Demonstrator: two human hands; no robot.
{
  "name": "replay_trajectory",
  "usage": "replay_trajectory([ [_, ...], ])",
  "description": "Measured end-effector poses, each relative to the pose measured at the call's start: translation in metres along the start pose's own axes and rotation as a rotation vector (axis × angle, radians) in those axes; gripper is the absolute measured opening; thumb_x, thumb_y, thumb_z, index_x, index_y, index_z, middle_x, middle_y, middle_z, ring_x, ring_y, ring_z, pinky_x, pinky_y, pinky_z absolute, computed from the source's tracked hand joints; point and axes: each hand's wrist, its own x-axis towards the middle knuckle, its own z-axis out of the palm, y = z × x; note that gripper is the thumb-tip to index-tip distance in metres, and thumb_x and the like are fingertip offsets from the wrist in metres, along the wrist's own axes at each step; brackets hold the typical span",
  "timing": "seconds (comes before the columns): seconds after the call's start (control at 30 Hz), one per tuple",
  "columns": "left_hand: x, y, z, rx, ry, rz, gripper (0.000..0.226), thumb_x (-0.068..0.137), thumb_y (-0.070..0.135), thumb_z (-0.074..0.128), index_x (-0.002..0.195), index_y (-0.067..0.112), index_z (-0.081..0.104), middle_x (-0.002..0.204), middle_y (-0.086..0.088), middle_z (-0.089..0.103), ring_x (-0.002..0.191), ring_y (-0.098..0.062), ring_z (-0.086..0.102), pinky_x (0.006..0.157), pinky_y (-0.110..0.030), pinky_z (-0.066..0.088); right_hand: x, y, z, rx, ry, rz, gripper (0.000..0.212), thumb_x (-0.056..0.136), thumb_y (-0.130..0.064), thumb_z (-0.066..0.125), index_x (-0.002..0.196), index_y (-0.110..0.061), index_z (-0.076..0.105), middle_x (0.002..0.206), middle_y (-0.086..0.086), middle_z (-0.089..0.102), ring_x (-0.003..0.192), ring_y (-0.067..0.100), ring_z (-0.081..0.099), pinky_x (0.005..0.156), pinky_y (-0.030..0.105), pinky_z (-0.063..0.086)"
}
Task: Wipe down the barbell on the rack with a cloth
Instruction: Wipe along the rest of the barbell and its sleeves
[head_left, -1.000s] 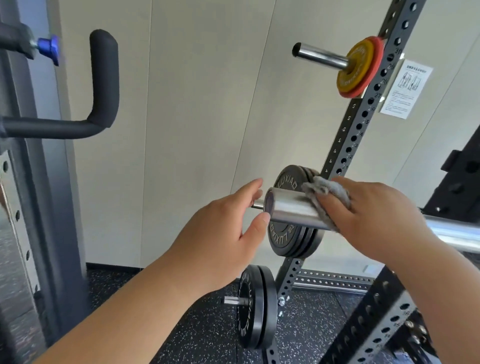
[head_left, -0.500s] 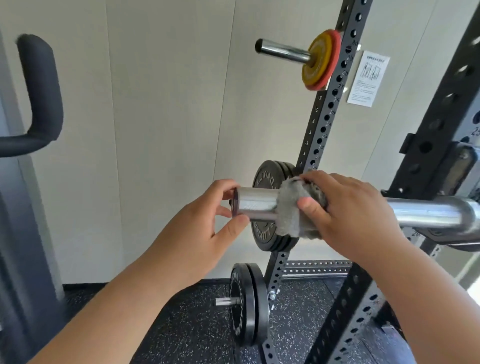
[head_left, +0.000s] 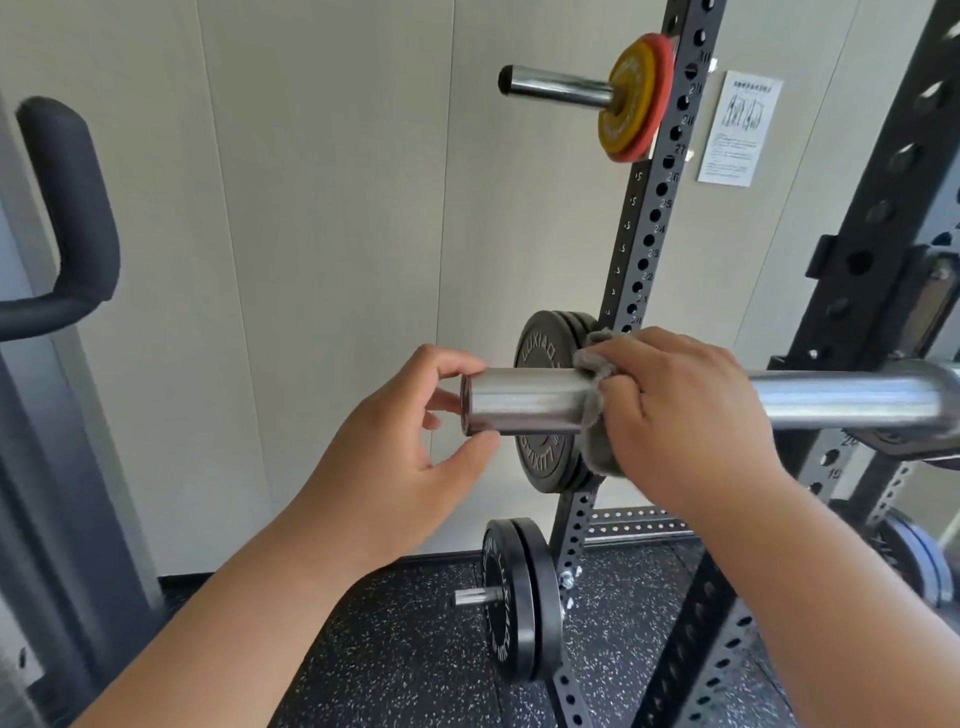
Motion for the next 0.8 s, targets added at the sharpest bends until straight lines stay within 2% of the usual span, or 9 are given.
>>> replay_trajectory([
  [0.1, 0.003, 0.000, 0.003, -0.111, 0.039, -0.015, 0.034, 0.087, 0.054, 0.065, 0.117, 0.045, 0.055, 0.119, 0.023, 0.068, 0.106, -0.009, 0.067, 0.079, -0.031, 0.056, -0.006, -0.026, 0.015, -0.030, 0.064, -0.081, 0.043, 0.101, -0.054, 0.037, 0.111, -0.034, 0.074, 0.104, -0.009, 0.071, 0.091, 0.017, 0.065, 0.094, 0.042, 0.049],
  [0.2, 0.002, -0.001, 0.005, -0.140, 0.048, -0.028, 0.035, 0.085, 0.058, 0.065, 0.117, 0.047, 0.055, 0.117, 0.020, 0.070, 0.105, -0.011, 0.069, 0.077, -0.042, 0.058, -0.005, -0.024, 0.018, -0.055, 0.076, -0.160, 0.061, 0.101, -0.075, 0.033, 0.118, -0.033, 0.074, 0.105, -0.008, 0.072, 0.091, 0.019, 0.067, 0.091, 0.042, 0.050],
  [0.3, 0.001, -0.002, 0.004, -0.122, 0.037, -0.018, 0.035, 0.085, 0.055, 0.065, 0.117, 0.046, 0.054, 0.123, 0.022, 0.068, 0.106, -0.010, 0.068, 0.084, -0.040, 0.058, 0.001, 0.003, 0.012, -0.048, 0.023, -0.126, 0.059, 0.107, -0.065, 0.027, 0.110, -0.030, 0.075, 0.088, -0.010, 0.069, 0.075, 0.013, 0.065, 0.081, 0.039, 0.056],
  [0.4, 0.001, -0.001, 0.005, -0.107, 0.042, -0.012, 0.035, 0.083, 0.055, 0.064, 0.115, 0.048, 0.051, 0.129, 0.028, 0.063, 0.110, -0.006, 0.066, 0.089, -0.037, 0.056, 0.003, 0.013, 0.009, -0.066, 0.094, 0.005, 0.054, 0.108, -0.050, 0.029, 0.091, -0.027, 0.074, 0.072, -0.011, 0.058, 0.063, 0.016, 0.055, 0.070, 0.036, 0.049],
  [0.47, 0.001, 0.000, 0.005, -0.141, 0.039, -0.015, 0.035, 0.081, 0.055, 0.065, 0.113, 0.048, 0.051, 0.129, 0.029, 0.063, 0.111, -0.007, 0.066, 0.094, -0.039, 0.055, 0.002, -0.003, 0.013, -0.121, 0.094, 0.022, 0.053, 0.107, -0.050, 0.026, 0.092, -0.028, 0.072, 0.076, -0.010, 0.059, 0.068, 0.018, 0.057, 0.079, 0.040, 0.050],
  [0.57, 0.004, 0.001, 0.005, -0.212, 0.036, -0.027, 0.035, 0.079, 0.051, 0.070, 0.111, 0.046, 0.055, 0.127, 0.026, 0.066, 0.113, -0.008, 0.066, 0.100, -0.042, 0.052, -0.003, -0.034, 0.026, -0.091, 0.116, -0.104, 0.048, 0.106, -0.053, 0.031, 0.100, -0.031, 0.073, 0.092, -0.007, 0.067, 0.081, 0.021, 0.063, 0.086, 0.043, 0.048],
  [0.63, 0.004, 0.001, 0.005, -0.226, 0.039, -0.030, 0.033, 0.082, 0.043, 0.072, 0.111, 0.043, 0.057, 0.125, 0.023, 0.068, 0.113, -0.012, 0.067, 0.100, -0.043, 0.052, -0.001, -0.035, 0.029, -0.087, 0.159, -0.187, 0.047, 0.107, -0.054, 0.034, 0.103, -0.029, 0.074, 0.095, -0.004, 0.068, 0.082, 0.025, 0.064, 0.083, 0.044, 0.047],
  [0.7, 0.003, 0.003, 0.004, -0.217, 0.051, -0.031, 0.033, 0.082, 0.045, 0.071, 0.111, 0.044, 0.057, 0.126, 0.023, 0.067, 0.112, -0.013, 0.066, 0.099, -0.041, 0.052, 0.002, -0.022, 0.025, -0.100, 0.117, -0.241, 0.050, 0.108, -0.057, 0.031, 0.108, -0.030, 0.073, 0.092, -0.005, 0.068, 0.080, 0.022, 0.064, 0.079, 0.043, 0.049],
  [0.8, 0.001, 0.005, 0.005, -0.167, 0.064, -0.015, 0.033, 0.082, 0.047, 0.068, 0.111, 0.044, 0.054, 0.129, 0.029, 0.063, 0.112, -0.009, 0.066, 0.098, -0.028, 0.049, 0.003, 0.009, 0.015, -0.107, 0.087, -0.140, 0.054, 0.108, -0.054, 0.027, 0.101, -0.028, 0.073, 0.078, -0.010, 0.062, 0.067, 0.016, 0.059, 0.069, 0.038, 0.052],
])
